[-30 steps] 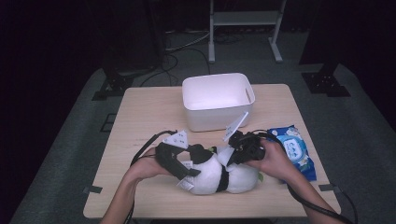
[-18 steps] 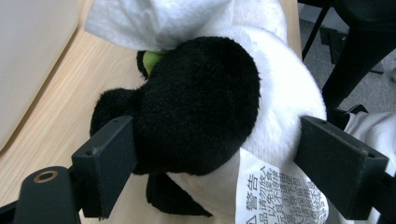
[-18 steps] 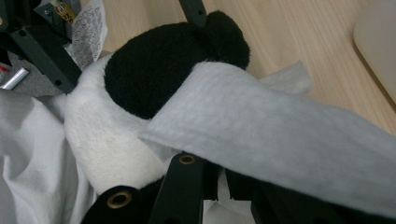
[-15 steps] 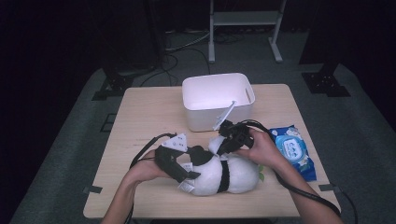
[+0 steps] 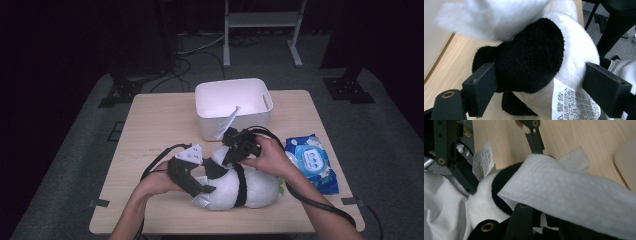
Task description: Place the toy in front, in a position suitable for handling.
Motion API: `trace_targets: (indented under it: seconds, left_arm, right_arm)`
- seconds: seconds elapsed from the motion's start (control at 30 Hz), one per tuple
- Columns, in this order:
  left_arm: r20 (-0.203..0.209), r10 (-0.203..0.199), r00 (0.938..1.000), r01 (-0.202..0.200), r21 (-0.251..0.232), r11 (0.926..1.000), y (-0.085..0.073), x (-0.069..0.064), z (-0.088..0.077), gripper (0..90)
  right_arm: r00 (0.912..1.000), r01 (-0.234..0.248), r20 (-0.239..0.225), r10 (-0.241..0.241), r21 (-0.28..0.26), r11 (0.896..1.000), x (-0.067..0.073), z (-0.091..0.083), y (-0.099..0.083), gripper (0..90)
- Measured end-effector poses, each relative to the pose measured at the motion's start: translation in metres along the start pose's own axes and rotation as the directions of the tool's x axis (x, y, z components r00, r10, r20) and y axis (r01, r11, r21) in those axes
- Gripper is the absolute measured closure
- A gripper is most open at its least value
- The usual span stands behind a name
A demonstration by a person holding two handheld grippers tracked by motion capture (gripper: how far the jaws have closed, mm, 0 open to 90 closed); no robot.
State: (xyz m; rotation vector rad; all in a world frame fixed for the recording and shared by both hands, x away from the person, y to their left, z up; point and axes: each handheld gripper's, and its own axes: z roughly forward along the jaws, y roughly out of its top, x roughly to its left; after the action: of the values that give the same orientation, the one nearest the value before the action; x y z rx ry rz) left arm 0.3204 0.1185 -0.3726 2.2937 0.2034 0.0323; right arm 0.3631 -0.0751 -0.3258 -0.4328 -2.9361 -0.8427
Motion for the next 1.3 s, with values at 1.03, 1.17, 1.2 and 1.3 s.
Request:
trace_targets:
  seconds: [1.03,1.17,1.2,1.3]
  left_arm:
    - [0.007,-0.048,0.9988,0.048,0.024,0.9985,0.004,0.008,0.003,14.0]
    - [0.009,-0.054,0.9985,0.054,0.026,0.9982,0.004,0.009,0.002,14.0]
    - [0.01,-0.054,0.9985,0.054,0.029,0.9981,0.005,0.009,0.002,13.9]
    - [0.01,-0.056,0.9984,0.055,0.033,0.9979,0.006,0.011,0.003,13.9]
  right_arm:
    - [0.9868,-0.147,0.063,0.149,-0.031,0.989,-0.007,-0.061,-0.104,82.8]
    - [0.9787,-0.191,0.068,0.194,-0.046,0.981,-0.008,-0.066,-0.127,82.9]
    - [0.9767,-0.201,0.067,0.204,-0.048,0.978,-0.009,-0.067,-0.132,82.9]
    - [0.9739,-0.217,0.055,0.22,-0.063,0.974,-0.01,-0.07,-0.143,82.9]
